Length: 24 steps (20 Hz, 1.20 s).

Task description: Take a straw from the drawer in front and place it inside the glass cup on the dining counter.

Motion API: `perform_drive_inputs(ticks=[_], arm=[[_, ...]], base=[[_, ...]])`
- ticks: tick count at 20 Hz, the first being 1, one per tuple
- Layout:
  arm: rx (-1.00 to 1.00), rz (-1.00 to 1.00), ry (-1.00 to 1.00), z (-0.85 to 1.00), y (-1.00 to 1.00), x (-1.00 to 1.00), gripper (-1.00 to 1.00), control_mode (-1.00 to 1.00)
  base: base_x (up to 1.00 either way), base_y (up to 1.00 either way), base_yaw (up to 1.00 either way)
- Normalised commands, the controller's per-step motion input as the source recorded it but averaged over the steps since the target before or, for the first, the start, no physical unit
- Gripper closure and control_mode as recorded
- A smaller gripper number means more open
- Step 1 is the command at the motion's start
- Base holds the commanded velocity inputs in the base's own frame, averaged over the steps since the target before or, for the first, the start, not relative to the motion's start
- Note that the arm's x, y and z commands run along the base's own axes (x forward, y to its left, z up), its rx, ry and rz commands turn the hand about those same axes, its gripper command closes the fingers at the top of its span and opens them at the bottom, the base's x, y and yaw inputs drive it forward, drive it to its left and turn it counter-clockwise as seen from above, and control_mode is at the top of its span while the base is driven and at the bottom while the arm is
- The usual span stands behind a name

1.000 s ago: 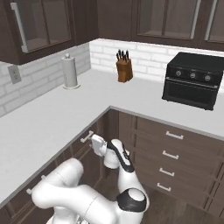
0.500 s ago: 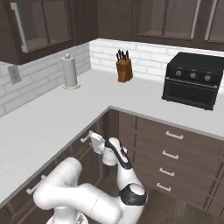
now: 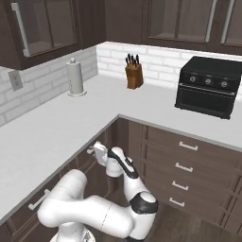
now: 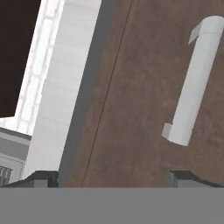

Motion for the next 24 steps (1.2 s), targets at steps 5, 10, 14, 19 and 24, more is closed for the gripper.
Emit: perform_drive_inputs(ticks=[5, 10, 14, 19, 24], arm=[[0.00, 0.00, 0.00, -0.26, 0.06, 0.23, -1.00, -1.00], [0.00, 0.00, 0.00, -0.17, 0.03, 0.25, -1.00, -1.00], [0.00, 0.00, 0.00, 0.00, 0.09, 0.09, -1.00, -1.00], [0.00, 0.00, 0.00, -0.13, 0.05, 0.22, -1.00, -1.00], [0.00, 0.00, 0.00, -0.38, 0.00, 0.29, -1.00, -1.00]], base=[[0.00, 0.00, 0.00], [0.00, 0.00, 0.00], [0.00, 0.00, 0.00], [0.00, 0.00, 0.00], [0.00, 0.00, 0.00]])
